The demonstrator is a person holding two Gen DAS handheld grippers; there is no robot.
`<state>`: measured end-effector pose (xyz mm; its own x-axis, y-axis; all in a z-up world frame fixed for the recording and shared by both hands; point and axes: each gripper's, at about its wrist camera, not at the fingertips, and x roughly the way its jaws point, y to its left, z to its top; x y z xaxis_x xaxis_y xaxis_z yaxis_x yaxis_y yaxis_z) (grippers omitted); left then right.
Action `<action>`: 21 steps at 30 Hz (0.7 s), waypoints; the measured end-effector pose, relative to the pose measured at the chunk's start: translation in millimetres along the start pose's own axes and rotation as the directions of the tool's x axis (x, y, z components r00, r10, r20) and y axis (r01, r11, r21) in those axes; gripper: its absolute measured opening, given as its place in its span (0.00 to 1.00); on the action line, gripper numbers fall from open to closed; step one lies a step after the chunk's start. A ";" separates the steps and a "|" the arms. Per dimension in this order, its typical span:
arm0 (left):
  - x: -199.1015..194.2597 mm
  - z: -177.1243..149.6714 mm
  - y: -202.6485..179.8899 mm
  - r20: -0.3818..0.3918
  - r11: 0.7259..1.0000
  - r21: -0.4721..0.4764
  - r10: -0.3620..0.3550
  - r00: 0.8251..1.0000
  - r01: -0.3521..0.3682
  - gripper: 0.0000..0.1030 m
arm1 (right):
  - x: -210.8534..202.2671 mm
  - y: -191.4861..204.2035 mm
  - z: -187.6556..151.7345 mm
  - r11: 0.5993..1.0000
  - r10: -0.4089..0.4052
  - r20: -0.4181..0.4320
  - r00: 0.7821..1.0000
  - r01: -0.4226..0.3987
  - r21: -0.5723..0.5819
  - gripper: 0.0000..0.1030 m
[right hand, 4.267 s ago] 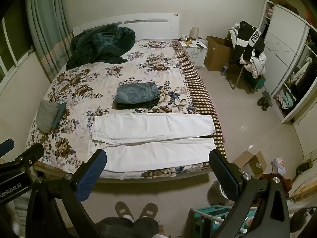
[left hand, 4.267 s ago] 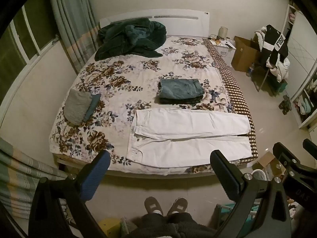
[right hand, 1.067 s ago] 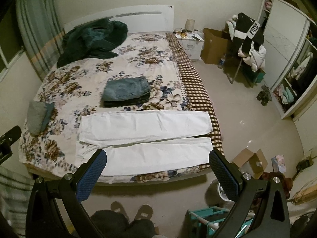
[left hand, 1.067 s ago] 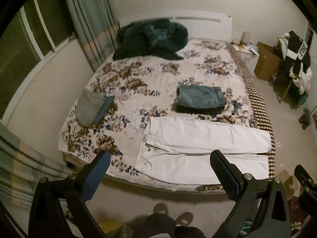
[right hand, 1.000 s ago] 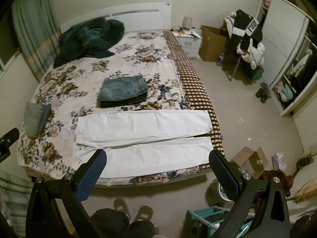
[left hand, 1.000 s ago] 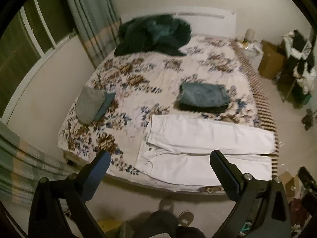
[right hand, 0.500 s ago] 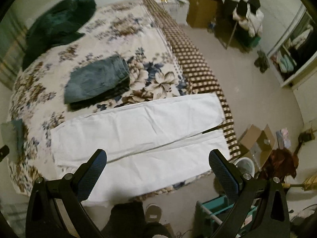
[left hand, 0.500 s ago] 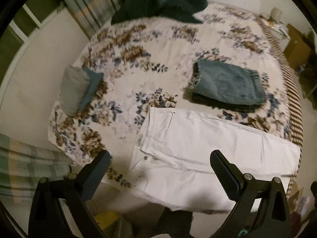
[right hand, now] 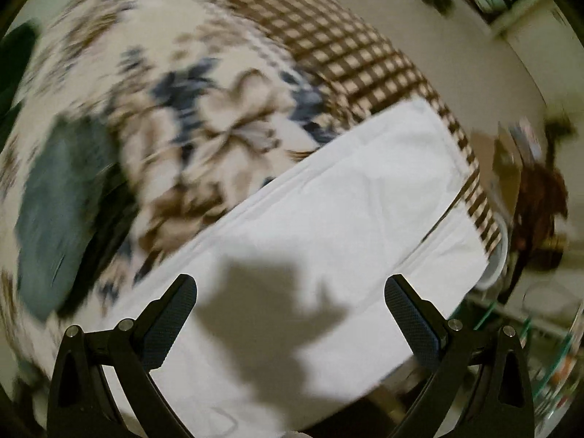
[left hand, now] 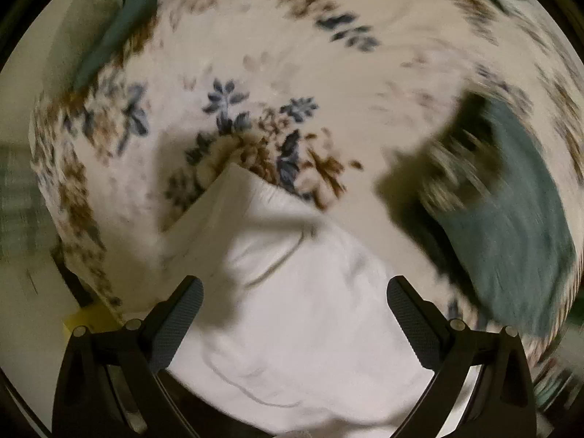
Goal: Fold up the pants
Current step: 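Lower both grippers and grasp the white trousers' edges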
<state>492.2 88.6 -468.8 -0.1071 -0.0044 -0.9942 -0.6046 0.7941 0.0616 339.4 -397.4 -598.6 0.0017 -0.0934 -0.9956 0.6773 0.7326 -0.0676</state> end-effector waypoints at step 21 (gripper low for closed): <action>58.4 5.7 11.4 0.065 0.995 -0.054 -0.082 0.994 0.086 0.09 | 137.3 -35.6 71.5 0.966 -0.015 -0.186 0.982 0.063 0.253 0.09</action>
<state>483.6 100.9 -526.7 -0.0052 -0.0300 -0.9995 -0.6532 0.7570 -0.0193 368.1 -484.5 -728.3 -0.1457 0.0227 -0.9891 0.8399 0.5312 -0.1115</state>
